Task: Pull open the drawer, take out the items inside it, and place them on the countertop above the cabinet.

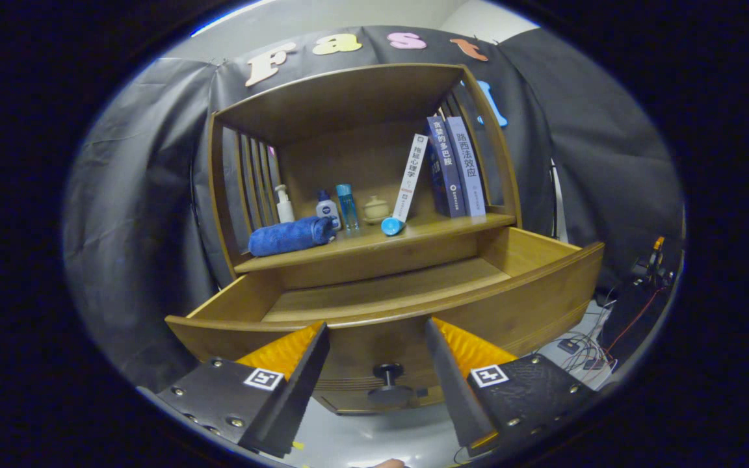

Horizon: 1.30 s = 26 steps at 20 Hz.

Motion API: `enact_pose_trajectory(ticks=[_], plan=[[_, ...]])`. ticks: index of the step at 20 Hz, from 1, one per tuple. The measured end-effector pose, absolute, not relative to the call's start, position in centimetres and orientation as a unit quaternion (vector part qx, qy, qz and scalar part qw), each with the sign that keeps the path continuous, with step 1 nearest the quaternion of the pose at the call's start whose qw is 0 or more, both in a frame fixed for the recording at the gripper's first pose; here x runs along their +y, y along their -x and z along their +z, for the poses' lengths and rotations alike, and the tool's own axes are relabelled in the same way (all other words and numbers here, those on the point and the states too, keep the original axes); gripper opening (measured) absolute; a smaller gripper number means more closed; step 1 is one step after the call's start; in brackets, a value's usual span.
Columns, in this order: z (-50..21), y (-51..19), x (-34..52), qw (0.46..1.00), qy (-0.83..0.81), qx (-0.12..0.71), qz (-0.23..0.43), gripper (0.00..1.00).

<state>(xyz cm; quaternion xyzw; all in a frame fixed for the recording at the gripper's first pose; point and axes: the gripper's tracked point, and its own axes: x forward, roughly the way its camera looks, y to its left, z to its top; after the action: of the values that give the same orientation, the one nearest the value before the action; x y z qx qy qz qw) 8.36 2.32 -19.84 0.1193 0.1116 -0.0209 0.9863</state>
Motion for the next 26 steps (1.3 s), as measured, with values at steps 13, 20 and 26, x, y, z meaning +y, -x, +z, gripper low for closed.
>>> enact_pose_trajectory(ticks=[13, 20, 26], plan=[[-19.0, -11.1, 1.8, 0.988, -0.123, 0.093, -0.015, 0.9], [-19.5, -12.1, 1.4, 0.988, -0.124, 0.093, -0.012, 0.9], [-19.7, -13.2, 1.3, 0.988, -0.128, 0.089, -0.01, 0.9]])
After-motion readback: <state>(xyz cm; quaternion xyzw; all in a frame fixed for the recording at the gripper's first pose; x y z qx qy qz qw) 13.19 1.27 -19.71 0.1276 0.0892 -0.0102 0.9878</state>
